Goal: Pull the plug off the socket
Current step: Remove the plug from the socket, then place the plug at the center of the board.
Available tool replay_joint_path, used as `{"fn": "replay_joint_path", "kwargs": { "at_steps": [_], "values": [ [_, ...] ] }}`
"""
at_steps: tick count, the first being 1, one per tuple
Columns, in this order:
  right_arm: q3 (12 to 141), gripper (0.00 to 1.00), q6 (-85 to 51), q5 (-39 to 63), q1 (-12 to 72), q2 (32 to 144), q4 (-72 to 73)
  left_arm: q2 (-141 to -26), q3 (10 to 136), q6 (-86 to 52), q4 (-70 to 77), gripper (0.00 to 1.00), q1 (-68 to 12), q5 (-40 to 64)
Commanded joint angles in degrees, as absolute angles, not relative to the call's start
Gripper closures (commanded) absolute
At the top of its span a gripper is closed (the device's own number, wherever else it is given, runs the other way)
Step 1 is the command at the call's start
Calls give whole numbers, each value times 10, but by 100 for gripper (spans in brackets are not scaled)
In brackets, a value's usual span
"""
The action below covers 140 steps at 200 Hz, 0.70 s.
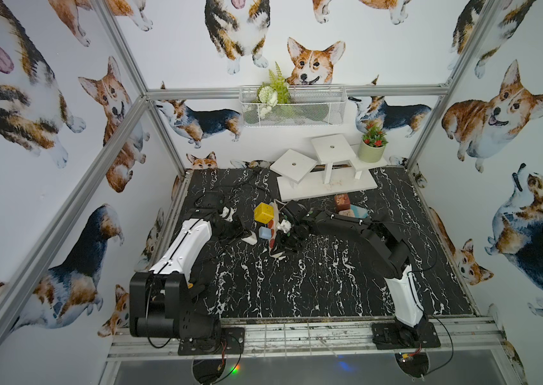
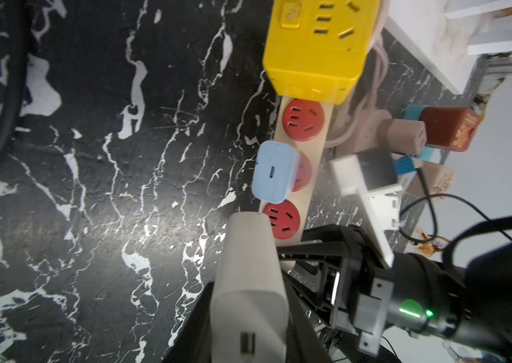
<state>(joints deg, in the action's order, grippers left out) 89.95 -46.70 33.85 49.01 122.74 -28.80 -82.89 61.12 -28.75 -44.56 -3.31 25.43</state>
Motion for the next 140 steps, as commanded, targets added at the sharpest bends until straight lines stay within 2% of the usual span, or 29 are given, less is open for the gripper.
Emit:
{"fn": "replay_joint_path", "kwargs": {
  "at_steps": [1, 33, 61, 84, 125, 140],
  "values": [
    [919, 100, -463, 362, 490, 1232, -299, -837, 618, -305, -499, 100, -20, 206],
    [945, 100, -467, 384, 490, 1242, -276, -852, 580, -328, -515, 100, 18, 259],
    [960, 100, -474, 392, 490, 1250, -264, -862, 522, -354, -460, 100, 18, 336],
    [964, 100, -471, 389, 490, 1252, -265, -857, 495, -367, -437, 96, 17, 336],
    [964, 100, -464, 388, 492, 1252, -272, -859, 447, -384, -403, 83, 10, 354],
    [965, 100, -464, 390, 492, 1252, -272, -861, 443, -383, -409, 72, 8, 341]
  ]
}}
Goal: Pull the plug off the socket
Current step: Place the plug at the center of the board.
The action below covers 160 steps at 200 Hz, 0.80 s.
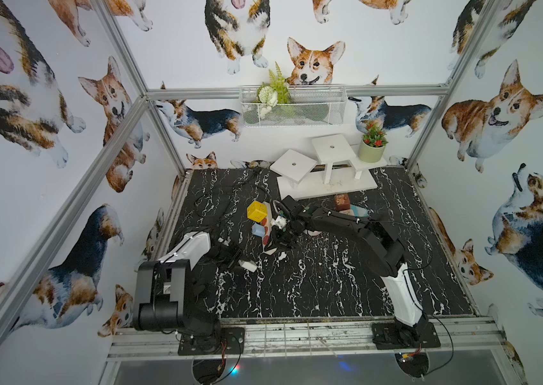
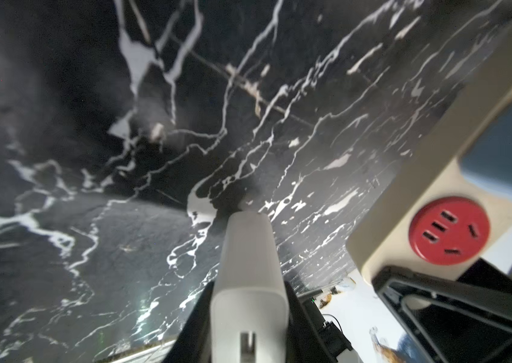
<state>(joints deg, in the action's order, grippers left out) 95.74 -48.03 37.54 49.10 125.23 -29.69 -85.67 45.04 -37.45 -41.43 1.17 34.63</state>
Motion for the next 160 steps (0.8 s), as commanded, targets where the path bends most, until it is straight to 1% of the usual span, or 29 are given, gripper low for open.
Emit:
{"fn": "replay_joint_path", "kwargs": {
  "at_steps": [1, 39, 46, 54, 67, 75, 84, 113, 139, 160],
  "values": [
    [965, 100, -463, 389, 492, 1252, -272, -861, 443, -383, -411, 70, 8, 339],
    [968, 100, -462, 397, 493, 1252, -266, -831, 472, -375, -464, 35, 8, 243],
    [969, 100, -462, 399, 494, 1252, -265, -824, 478, -374, -475, 30, 8, 219],
    [969, 100, -462, 399, 494, 1253, -265, -818, 484, -375, -487, 27, 8, 196],
    [969, 100, -462, 402, 495, 1253, -265, -810, 484, -374, -499, 25, 8, 173],
    [969, 100, -461, 403, 496, 1252, -265, -806, 509, -372, -506, 24, 8, 163],
    [969, 100, -459, 404, 496, 1251, -266, -803, 518, -369, -515, 20, 8, 151],
    [965, 100, -456, 414, 499, 1245, -261, -805, 564, -342, -525, 20, 8, 135],
    [957, 100, -459, 427, 502, 1237, -243, -816, 584, -298, -452, 24, 8, 204],
    [957, 100, -461, 436, 504, 1236, -242, -835, 595, -298, -406, 29, 8, 253]
  ]
}}
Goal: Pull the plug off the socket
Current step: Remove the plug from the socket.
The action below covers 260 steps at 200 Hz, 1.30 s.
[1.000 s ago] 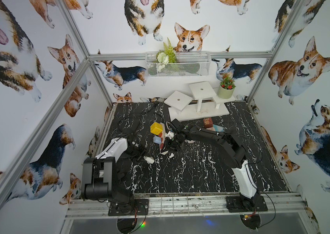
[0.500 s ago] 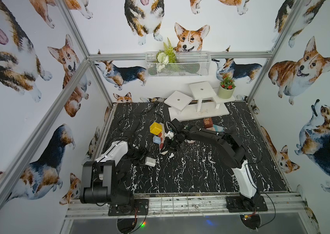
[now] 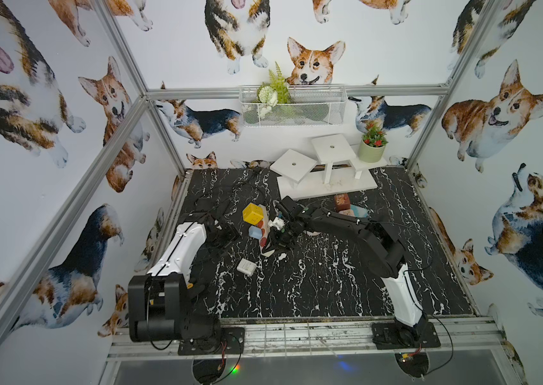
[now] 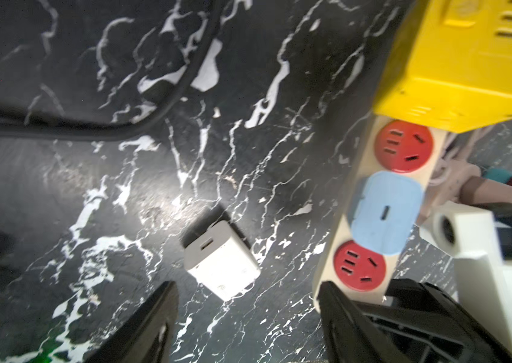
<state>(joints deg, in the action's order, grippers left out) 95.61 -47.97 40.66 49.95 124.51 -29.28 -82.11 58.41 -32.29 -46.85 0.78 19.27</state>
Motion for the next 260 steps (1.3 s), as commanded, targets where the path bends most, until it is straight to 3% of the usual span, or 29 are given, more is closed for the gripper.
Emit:
{"fn": "replay_joint_path", "kwargs": {
  "at_steps": [1, 99, 175, 260],
  "values": [
    [957, 100, -461, 437, 504, 1237, -242, -836, 595, -300, -404, 29, 8, 254],
    [956, 100, -447, 453, 511, 1241, -253, -895, 565, -360, -287, 32, 0, 312],
    [961, 100, -440, 436, 514, 1249, -274, -884, 548, -397, -262, 29, -8, 337],
    [984, 97, -442, 446, 514, 1271, -285, -907, 552, -386, -280, 52, -9, 359]
  ]
}}
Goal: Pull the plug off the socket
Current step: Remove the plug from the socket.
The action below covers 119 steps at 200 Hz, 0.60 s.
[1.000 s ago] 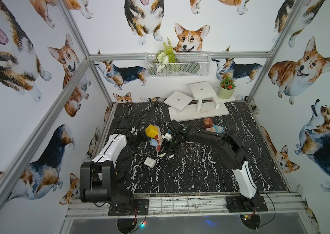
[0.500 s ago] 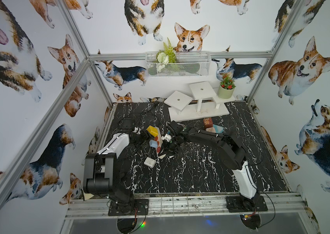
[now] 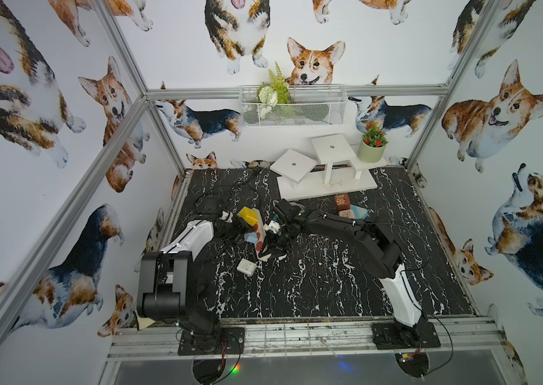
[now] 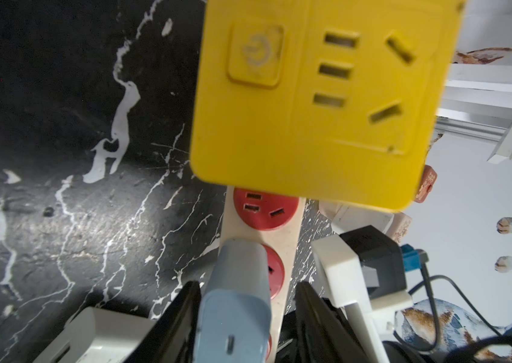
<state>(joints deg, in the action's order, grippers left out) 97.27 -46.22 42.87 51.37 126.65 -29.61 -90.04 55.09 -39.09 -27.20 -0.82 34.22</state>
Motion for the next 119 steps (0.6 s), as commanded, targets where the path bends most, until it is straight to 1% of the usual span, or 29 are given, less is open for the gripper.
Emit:
{"fn": "replay_joint_path", "kwargs": {
  "at_steps": [1, 12, 27, 40, 49, 56, 74, 83, 90, 119],
  "values": [
    [984, 97, -443, 446, 514, 1271, -285, -907, 552, -386, -280, 52, -9, 360],
    [989, 95, -442, 445, 514, 1274, -289, -908, 548, -384, -279, 56, -9, 360],
    [996, 92, -441, 446, 514, 1278, -293, -910, 549, -379, -281, 67, -9, 360],
    [1003, 81, -439, 444, 514, 1283, -301, -909, 551, -378, -280, 82, -9, 363],
    [1012, 70, -436, 439, 513, 1288, -312, -907, 552, -379, -281, 93, -9, 366],
    [1023, 61, -433, 434, 512, 1291, -325, -905, 553, -380, -282, 99, -9, 368],
    [1053, 43, -437, 429, 506, 1301, -343, -902, 554, -375, -287, 100, -10, 378],
    [1064, 39, -445, 429, 501, 1305, -340, -899, 551, -370, -289, 100, -9, 382],
    [1070, 38, -452, 429, 497, 1308, -338, -897, 549, -365, -292, 100, -10, 383],
    [1113, 38, -443, 425, 484, 1331, -362, -898, 551, -340, -311, 100, -9, 394]
  ]
}}
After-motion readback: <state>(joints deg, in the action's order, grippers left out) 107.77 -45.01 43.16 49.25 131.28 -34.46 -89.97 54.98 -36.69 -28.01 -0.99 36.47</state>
